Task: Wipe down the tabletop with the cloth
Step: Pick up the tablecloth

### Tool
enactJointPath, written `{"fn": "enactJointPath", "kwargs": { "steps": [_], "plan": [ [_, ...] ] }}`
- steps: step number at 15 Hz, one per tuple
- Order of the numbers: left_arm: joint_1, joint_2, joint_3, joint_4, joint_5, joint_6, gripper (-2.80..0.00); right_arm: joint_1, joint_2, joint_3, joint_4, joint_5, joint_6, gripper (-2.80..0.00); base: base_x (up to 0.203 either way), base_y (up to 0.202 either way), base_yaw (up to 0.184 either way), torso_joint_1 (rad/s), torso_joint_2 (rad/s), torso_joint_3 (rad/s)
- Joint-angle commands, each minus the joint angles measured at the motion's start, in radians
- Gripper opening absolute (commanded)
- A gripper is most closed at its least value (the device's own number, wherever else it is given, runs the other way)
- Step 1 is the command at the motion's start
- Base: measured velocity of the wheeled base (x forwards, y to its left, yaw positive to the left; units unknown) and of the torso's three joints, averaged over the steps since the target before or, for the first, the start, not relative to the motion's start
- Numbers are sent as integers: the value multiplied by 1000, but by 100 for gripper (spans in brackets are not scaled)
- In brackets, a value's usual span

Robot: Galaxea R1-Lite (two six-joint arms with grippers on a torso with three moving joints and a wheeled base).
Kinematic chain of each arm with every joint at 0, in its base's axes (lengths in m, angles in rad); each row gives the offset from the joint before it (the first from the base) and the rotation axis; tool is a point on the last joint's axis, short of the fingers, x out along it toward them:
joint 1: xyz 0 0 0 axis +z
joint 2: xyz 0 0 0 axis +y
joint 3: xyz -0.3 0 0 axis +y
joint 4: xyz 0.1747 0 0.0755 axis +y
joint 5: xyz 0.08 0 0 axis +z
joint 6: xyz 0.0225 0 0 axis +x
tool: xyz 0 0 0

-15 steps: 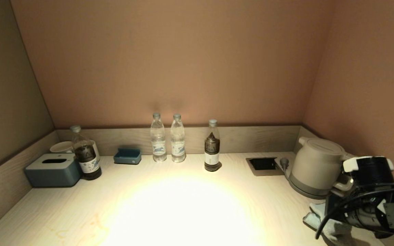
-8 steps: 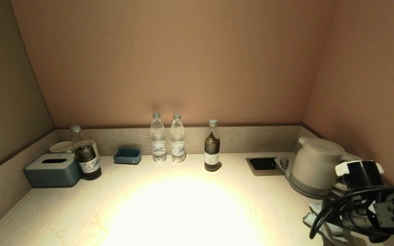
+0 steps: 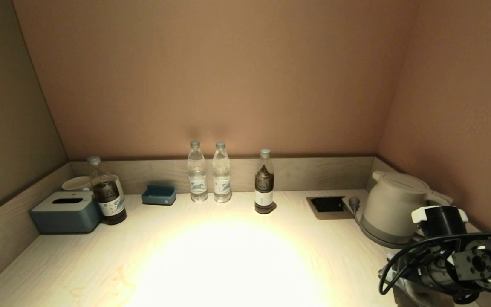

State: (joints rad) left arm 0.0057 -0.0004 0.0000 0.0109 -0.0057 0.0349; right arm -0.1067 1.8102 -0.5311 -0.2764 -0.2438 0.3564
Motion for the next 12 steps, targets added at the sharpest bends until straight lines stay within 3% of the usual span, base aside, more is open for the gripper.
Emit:
{"fn": "enactJointPath", "kwargs": {
  "steps": [1,6,7,12],
  "plan": [
    [0,0,0,0,0,0,-280,-8,51,-1,-59,-2,3,0,0,0,0,0,0,0],
    [0,0,0,0,0,0,-280,-8,64,-7,-60,0,4,0,0,0,0,0,0,0],
    [0,0,0,0,0,0,-280,-8,74,-6,-60,0,4,-280,0,0,0,0,0,0],
    [0,0,0,0,0,0,-280,-8,95,-7,-61,5,13,-280,0,0,0,0,0,0]
  ]
}}
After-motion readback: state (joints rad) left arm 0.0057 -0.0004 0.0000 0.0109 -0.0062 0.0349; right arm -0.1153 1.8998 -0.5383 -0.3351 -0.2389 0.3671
